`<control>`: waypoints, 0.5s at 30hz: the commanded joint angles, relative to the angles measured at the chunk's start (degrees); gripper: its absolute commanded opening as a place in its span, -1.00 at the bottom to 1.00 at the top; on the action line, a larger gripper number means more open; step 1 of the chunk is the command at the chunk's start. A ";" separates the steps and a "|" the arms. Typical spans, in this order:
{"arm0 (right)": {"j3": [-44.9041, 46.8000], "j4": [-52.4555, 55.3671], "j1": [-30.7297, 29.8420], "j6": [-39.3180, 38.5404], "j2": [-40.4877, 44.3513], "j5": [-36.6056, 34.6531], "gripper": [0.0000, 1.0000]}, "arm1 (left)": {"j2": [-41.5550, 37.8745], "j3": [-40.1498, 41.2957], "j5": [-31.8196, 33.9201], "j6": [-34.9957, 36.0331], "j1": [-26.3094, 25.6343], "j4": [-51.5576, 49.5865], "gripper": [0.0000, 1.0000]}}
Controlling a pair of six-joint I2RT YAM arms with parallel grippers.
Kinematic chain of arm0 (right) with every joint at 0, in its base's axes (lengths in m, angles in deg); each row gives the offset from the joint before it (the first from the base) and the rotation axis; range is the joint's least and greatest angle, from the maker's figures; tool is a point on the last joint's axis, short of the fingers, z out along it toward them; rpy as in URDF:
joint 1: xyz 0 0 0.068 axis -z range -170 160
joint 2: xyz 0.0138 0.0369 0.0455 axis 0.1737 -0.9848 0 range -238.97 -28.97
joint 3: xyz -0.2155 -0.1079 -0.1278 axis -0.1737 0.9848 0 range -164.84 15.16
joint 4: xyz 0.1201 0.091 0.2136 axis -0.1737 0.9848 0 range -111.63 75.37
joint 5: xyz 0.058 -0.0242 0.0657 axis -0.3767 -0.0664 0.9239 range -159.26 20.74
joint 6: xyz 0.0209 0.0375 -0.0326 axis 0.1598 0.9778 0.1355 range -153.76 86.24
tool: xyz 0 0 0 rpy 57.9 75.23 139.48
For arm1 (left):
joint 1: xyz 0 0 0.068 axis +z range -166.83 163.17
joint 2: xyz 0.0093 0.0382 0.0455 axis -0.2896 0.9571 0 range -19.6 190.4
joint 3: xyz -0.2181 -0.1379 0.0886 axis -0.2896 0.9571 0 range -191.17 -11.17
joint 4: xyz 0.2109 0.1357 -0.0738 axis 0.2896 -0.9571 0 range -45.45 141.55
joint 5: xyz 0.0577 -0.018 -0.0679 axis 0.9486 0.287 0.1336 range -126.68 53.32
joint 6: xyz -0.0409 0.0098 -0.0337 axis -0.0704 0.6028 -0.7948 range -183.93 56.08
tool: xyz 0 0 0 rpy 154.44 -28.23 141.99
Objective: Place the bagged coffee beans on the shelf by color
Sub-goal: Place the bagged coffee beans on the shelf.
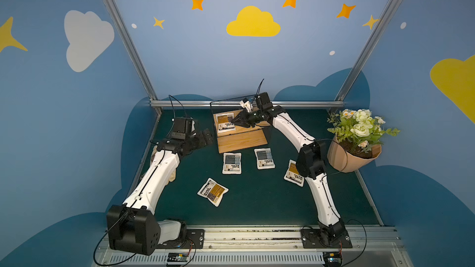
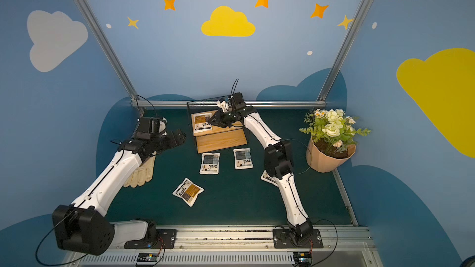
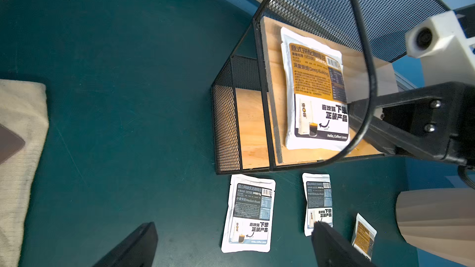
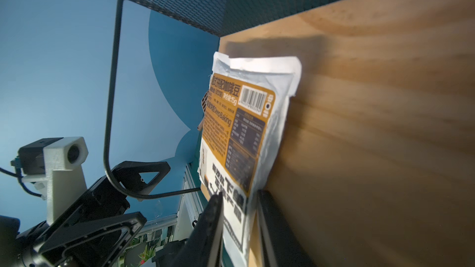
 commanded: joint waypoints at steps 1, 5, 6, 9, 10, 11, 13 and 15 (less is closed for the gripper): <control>-1.80 -0.66 -0.49 1.26 -1.74 0.56 -0.42 | -1.37 0.59 -0.76 -0.03 0.17 0.12 1.00; -1.83 -1.90 -0.42 2.51 -2.36 0.82 -0.43 | -1.58 0.93 -0.78 -0.12 0.23 0.06 1.00; -1.87 -2.25 -0.45 2.84 -2.46 0.90 -0.43 | -1.68 1.04 -0.79 -0.16 0.13 0.13 1.00; -1.91 -3.15 -0.43 3.77 -2.80 1.17 -0.42 | -1.75 1.24 -0.63 -0.08 0.12 0.21 1.00; -2.09 -3.32 -0.42 4.03 -2.94 1.23 -0.41 | -1.68 1.27 -0.61 -0.08 0.10 0.22 1.00; -2.18 -3.34 -0.46 4.04 -2.98 1.26 -0.38 | -1.72 1.26 -0.61 -0.10 0.11 0.22 1.00; -2.25 -3.34 -0.42 4.03 -2.91 1.26 -0.25 | -1.68 1.24 -0.61 -0.04 0.18 0.22 1.00; -2.05 -2.94 -0.47 3.78 -2.27 1.26 -0.09 | -1.68 1.29 -0.61 -0.06 0.11 0.18 1.00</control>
